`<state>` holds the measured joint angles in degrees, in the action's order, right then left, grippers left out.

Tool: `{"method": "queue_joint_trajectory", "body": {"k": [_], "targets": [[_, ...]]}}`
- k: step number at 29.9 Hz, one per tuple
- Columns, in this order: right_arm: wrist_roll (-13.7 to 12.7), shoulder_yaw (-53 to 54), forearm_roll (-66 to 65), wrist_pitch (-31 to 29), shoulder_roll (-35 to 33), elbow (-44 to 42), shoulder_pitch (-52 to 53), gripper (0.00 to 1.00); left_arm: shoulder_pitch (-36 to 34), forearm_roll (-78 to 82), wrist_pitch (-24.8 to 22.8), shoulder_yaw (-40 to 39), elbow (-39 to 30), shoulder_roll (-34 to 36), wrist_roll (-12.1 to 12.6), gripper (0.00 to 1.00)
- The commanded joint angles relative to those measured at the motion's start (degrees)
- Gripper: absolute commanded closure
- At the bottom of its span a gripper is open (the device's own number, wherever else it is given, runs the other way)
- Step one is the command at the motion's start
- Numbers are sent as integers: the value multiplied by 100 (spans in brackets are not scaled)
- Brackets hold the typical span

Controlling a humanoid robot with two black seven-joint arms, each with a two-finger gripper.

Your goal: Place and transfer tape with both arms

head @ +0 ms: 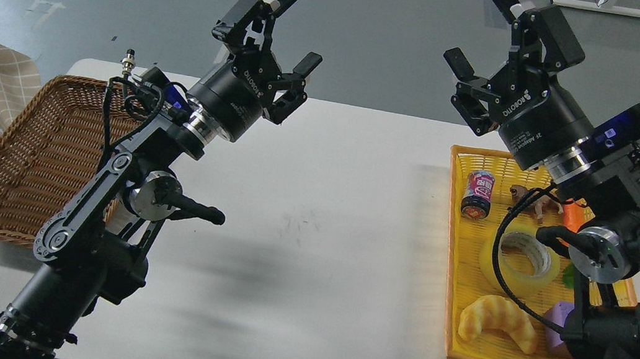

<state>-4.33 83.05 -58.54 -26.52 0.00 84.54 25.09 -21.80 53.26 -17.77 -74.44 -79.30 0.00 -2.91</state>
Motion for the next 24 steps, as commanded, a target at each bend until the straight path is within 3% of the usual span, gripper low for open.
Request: {"method": "queue_joint_trajectory", "body": {"k": [1, 24], "targets": [[-15, 0, 10, -148, 0, 36, 31, 0, -8, -9, -25, 0, 3, 0, 1, 2], [20, 150, 10, -148, 0, -16, -83, 0, 0, -220, -78, 8, -6, 0, -8, 2]]}}
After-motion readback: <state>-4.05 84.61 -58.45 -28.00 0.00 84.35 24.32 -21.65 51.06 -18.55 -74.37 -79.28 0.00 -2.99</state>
